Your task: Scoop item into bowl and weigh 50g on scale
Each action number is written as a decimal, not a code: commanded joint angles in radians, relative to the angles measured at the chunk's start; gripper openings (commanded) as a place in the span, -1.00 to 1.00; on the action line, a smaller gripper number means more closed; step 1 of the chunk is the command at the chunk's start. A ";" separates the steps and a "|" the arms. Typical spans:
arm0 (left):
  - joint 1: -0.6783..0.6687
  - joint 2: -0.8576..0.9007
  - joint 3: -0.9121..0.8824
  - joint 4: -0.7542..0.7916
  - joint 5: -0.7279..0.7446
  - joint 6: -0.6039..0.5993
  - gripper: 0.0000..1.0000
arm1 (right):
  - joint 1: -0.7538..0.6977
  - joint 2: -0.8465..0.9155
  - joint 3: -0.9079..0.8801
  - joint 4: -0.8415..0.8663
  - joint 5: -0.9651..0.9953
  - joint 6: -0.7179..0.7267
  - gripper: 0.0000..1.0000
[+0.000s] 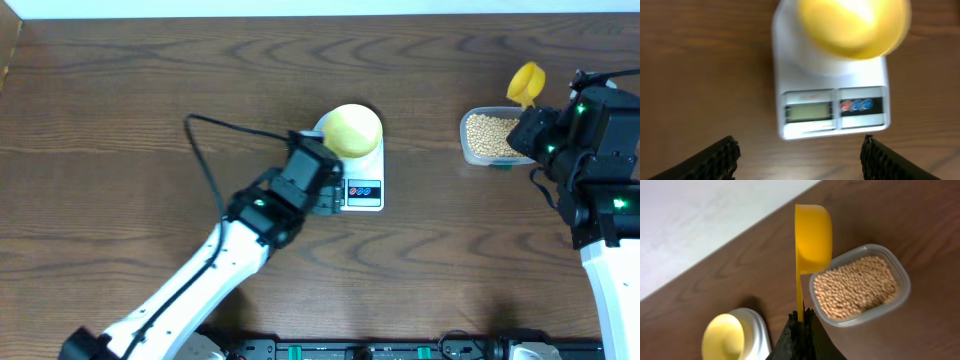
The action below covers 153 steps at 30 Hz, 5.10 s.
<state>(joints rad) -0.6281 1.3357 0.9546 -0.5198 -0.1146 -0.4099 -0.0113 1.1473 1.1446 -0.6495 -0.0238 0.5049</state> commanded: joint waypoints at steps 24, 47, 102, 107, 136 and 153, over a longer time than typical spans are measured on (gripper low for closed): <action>0.193 -0.035 0.011 -0.127 -0.103 0.005 0.61 | -0.003 0.155 0.018 0.081 0.295 -0.129 -0.98; 0.193 -0.035 0.011 -0.127 -0.103 0.005 0.61 | -0.003 0.214 0.018 0.064 0.249 -0.136 -0.98; -0.029 0.135 0.012 0.074 -0.051 -0.037 0.96 | -0.002 0.214 0.018 0.227 0.219 -0.184 -0.98; -0.041 0.169 0.012 0.122 -0.085 -0.037 0.96 | -0.002 0.214 0.018 0.225 0.200 -0.184 -0.98; -0.052 0.389 0.011 0.216 -0.062 -0.045 0.96 | -0.002 0.214 0.018 0.226 0.182 -0.185 -0.98; -0.052 0.404 0.011 0.249 -0.062 -0.044 0.96 | -0.002 0.214 0.018 0.226 0.182 -0.184 -0.98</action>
<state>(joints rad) -0.6781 1.7264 0.9546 -0.2779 -0.1814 -0.4454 -0.0113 1.3571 1.1458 -0.4252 0.1562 0.3283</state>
